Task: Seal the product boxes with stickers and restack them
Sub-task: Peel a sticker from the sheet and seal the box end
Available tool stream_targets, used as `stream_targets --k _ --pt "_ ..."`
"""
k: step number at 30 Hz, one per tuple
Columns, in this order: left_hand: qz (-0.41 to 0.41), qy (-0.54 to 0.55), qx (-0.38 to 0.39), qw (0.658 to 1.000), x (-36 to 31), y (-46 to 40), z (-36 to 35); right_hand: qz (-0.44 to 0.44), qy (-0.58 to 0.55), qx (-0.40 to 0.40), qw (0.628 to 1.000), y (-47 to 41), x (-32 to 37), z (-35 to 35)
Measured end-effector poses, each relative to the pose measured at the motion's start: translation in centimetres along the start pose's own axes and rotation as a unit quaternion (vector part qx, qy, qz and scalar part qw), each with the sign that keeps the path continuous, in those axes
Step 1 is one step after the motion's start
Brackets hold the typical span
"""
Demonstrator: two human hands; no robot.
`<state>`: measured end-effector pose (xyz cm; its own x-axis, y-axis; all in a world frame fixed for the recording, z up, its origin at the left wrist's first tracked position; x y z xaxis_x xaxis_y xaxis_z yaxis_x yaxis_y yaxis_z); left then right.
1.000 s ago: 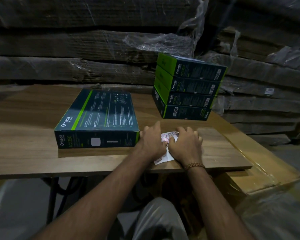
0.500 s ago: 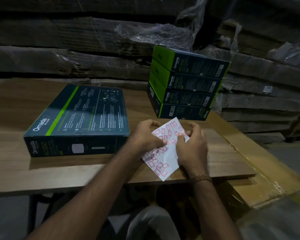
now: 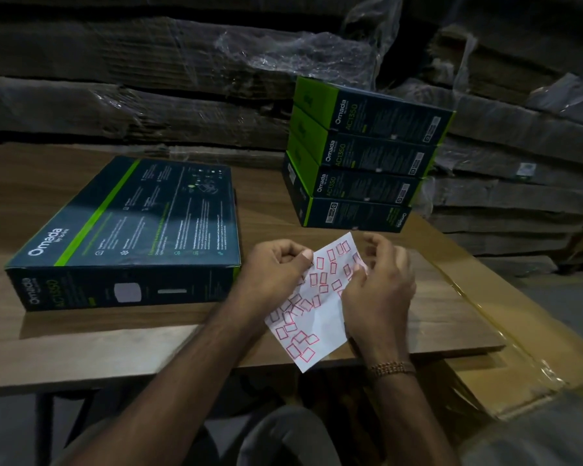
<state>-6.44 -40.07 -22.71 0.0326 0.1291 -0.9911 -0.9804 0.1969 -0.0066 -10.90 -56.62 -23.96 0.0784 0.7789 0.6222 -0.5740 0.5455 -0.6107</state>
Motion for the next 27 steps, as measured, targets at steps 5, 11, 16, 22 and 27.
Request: stream_targets --k 5,11,16,22,27 --pt "-0.002 0.011 -0.017 1.0 0.2 0.0 0.0 0.177 0.01 -0.016 0.984 1.0 2.4 1.1" --pt "-0.004 0.016 -0.028 0.999 0.3 0.0 0.0 0.243 -0.044 0.024 0.969 1.4 2.3 0.7" --pt "-0.003 0.02 -0.018 1.0 0.6 -0.2 0.0 0.244 -0.049 0.033 0.968 1.3 2.3 0.6" --pt "0.001 0.001 -0.021 1.0 0.4 -0.2 0.1 0.232 -0.067 0.023 0.97 1.1 2.2 1.0" --pt "0.01 -0.002 -0.027 1.0 0.5 -0.2 0.1 0.237 -0.067 0.018 0.969 1.1 2.2 1.1"
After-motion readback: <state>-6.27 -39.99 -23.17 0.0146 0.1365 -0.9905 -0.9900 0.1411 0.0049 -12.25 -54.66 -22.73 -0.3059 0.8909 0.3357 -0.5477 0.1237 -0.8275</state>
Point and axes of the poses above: each hand's wrist, its own y-axis away from the middle knuckle, its own z-axis out of the back of the hand, x = y × z, the point moved 4 cm from there along -y, towards the middle knuckle, and after that the axes turned 4 degrees about -x, right-handed, at the moved point
